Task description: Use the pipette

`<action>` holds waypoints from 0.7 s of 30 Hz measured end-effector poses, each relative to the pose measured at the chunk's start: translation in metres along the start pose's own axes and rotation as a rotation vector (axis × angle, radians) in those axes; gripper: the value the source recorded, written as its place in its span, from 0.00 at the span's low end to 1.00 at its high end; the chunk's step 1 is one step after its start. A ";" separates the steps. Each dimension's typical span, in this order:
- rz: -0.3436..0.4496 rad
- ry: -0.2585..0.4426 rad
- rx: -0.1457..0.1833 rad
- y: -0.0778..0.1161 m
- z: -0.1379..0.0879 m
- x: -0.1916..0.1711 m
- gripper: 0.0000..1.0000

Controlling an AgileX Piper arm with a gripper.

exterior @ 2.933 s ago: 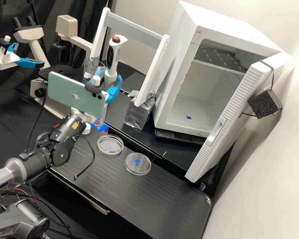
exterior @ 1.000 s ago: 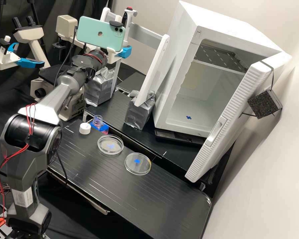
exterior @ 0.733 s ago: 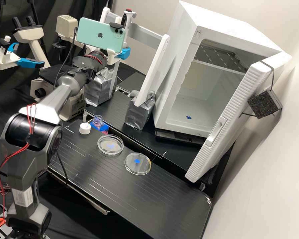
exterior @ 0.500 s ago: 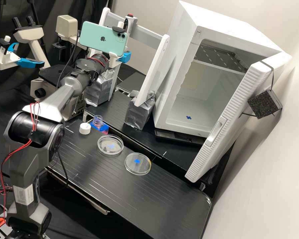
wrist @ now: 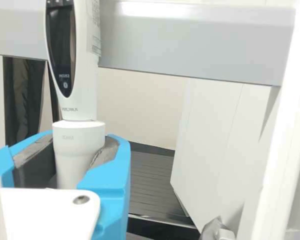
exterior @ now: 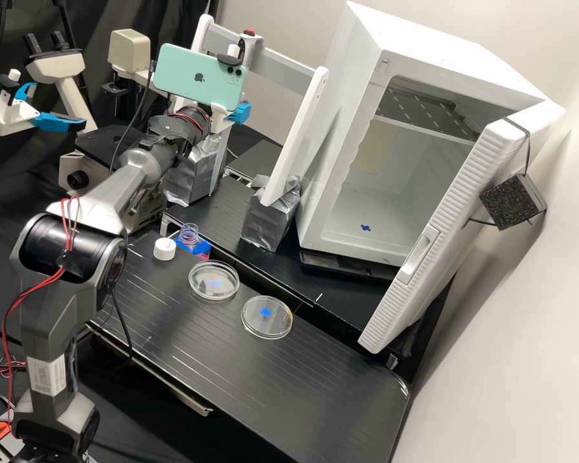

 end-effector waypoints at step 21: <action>-0.053 -0.040 -0.009 -0.018 0.015 0.006 1.00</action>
